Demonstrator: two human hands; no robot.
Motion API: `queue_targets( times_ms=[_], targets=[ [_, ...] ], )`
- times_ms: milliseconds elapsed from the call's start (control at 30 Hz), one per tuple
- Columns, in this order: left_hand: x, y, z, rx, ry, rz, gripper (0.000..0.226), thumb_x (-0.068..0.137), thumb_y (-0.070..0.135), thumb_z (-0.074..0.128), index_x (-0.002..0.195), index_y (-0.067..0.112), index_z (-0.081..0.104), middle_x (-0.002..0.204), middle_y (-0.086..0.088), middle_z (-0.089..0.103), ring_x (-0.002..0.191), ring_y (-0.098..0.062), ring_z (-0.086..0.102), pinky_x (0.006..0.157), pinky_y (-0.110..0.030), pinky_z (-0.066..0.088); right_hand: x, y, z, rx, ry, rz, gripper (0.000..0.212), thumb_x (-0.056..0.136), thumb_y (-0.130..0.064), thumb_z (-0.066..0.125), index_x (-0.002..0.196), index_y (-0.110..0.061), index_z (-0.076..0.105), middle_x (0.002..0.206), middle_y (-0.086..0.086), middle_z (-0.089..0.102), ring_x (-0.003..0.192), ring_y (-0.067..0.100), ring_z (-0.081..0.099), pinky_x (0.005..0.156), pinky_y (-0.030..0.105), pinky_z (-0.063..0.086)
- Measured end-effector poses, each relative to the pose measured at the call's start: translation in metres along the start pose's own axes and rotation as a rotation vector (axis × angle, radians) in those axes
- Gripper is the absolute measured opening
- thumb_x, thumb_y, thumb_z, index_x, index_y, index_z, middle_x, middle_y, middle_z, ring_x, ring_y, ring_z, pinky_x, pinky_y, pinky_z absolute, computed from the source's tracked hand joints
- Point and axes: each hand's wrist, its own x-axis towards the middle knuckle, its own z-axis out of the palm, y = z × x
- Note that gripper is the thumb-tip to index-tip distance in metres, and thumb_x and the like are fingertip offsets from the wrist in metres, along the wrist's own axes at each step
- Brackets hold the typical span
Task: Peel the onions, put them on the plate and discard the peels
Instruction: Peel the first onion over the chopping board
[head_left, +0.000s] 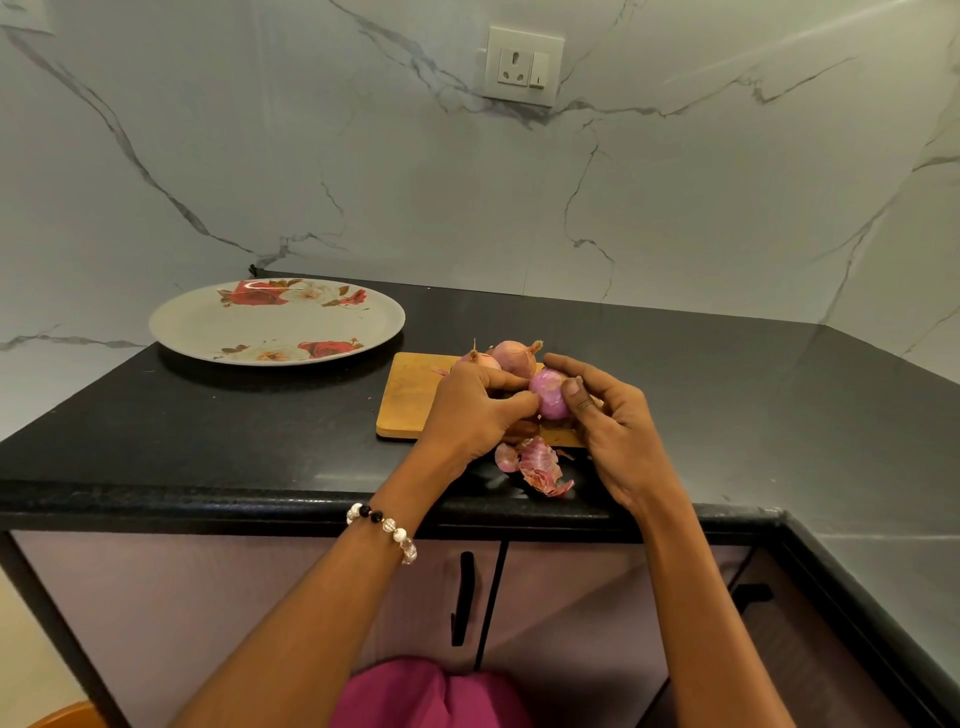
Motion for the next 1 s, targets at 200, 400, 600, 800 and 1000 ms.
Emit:
queue_targets(
  times_ms=[200,400,600,800,1000],
  targets=[
    [-0.002,0.004,0.000,-0.030,0.024,-0.018,0.021,0.082,-0.003,0.067,0.103,0.001,0.071,0.086,-0.012,0.071,0.070,-0.021,0.072,0.068,-0.031,0.060,0.000,-0.001,0.001,0.007,0.008,0.003,0.033,0.095,-0.021,0.052,0.125,-0.012,0.064,0.129,0.023,0.058,0.106,0.031,0.070,0.078,0.038,0.062],
    [-0.003,0.002,-0.001,-0.111,0.072,-0.013,0.021,0.085,0.004,0.068,0.105,0.002,0.070,0.088,-0.014,0.073,0.072,-0.023,0.073,0.067,-0.039,0.061,-0.001,-0.005,0.003,0.024,0.023,-0.012,0.031,0.092,-0.021,0.054,0.121,-0.016,0.065,0.126,0.023,0.061,0.103,0.026,0.071,0.076,0.031,0.061],
    [-0.004,0.000,-0.001,-0.069,0.104,0.048,0.020,0.080,0.011,0.075,0.098,0.002,0.073,0.086,-0.012,0.073,0.070,-0.023,0.073,0.067,-0.042,0.060,0.000,-0.001,0.001,-0.065,0.062,-0.042,0.033,0.088,-0.020,0.064,0.121,-0.023,0.067,0.123,0.021,0.063,0.103,0.027,0.071,0.078,0.035,0.062],
    [-0.006,0.004,0.001,0.033,0.142,0.079,0.004,0.083,0.002,0.070,0.084,0.000,0.072,0.071,-0.013,0.072,0.058,-0.021,0.071,0.056,-0.037,0.060,0.003,0.008,-0.003,-0.266,0.080,-0.137,0.042,0.079,-0.031,0.075,0.120,-0.035,0.070,0.115,0.005,0.061,0.110,0.029,0.064,0.090,0.053,0.056],
    [-0.005,0.001,0.000,0.159,0.173,0.157,0.003,0.081,0.004,0.070,0.078,0.005,0.071,0.068,-0.008,0.071,0.053,-0.017,0.069,0.055,-0.039,0.060,0.003,0.009,-0.005,-0.321,0.051,-0.157,0.046,0.080,-0.027,0.077,0.125,-0.030,0.069,0.121,0.003,0.060,0.114,0.026,0.061,0.093,0.051,0.055]
  ],
)
